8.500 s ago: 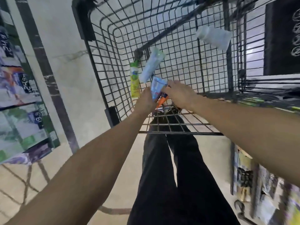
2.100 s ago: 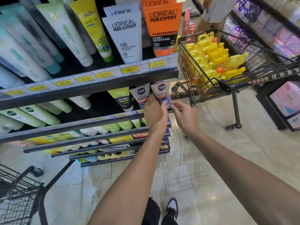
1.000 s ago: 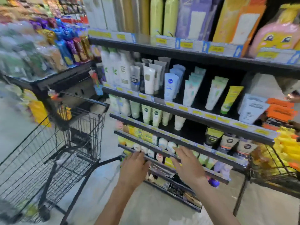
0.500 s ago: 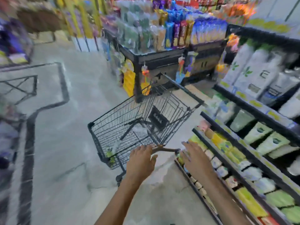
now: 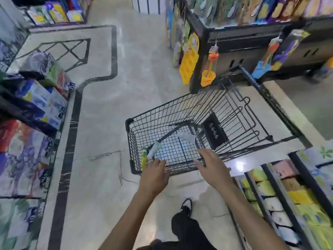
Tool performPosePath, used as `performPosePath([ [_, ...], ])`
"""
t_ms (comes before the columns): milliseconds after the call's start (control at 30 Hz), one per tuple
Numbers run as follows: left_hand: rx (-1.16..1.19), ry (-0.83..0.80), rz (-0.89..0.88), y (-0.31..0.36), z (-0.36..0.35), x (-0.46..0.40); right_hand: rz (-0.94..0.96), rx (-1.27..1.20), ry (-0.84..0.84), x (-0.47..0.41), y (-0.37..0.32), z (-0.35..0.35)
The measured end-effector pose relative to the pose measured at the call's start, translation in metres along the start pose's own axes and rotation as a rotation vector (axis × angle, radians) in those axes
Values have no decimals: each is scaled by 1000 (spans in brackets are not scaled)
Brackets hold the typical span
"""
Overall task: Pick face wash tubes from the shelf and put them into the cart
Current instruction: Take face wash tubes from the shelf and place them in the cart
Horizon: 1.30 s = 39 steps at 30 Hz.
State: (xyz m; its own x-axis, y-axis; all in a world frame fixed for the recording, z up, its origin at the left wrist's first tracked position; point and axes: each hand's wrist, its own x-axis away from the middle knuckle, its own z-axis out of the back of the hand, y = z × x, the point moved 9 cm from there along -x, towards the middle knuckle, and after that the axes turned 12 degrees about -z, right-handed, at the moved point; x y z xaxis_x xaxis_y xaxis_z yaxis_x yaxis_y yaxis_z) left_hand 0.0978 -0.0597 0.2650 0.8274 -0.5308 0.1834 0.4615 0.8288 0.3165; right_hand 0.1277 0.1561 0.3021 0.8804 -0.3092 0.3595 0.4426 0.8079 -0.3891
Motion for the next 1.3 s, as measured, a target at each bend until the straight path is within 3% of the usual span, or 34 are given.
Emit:
performPosePath([
  [333,133,-108,203,-62,-44,-111,-8,117,-189,-180,2,-29],
  [733,320,-279,471,-200,-178,-215,-115,283,-352,-361,36,-162],
  [1100,264,-376,535,-261,-279,-254,-81,393,-383,-481,80,-267],
  [1300,216,-386,588,-269,-301,-262,-69,452,-354,-509,100,-294],
])
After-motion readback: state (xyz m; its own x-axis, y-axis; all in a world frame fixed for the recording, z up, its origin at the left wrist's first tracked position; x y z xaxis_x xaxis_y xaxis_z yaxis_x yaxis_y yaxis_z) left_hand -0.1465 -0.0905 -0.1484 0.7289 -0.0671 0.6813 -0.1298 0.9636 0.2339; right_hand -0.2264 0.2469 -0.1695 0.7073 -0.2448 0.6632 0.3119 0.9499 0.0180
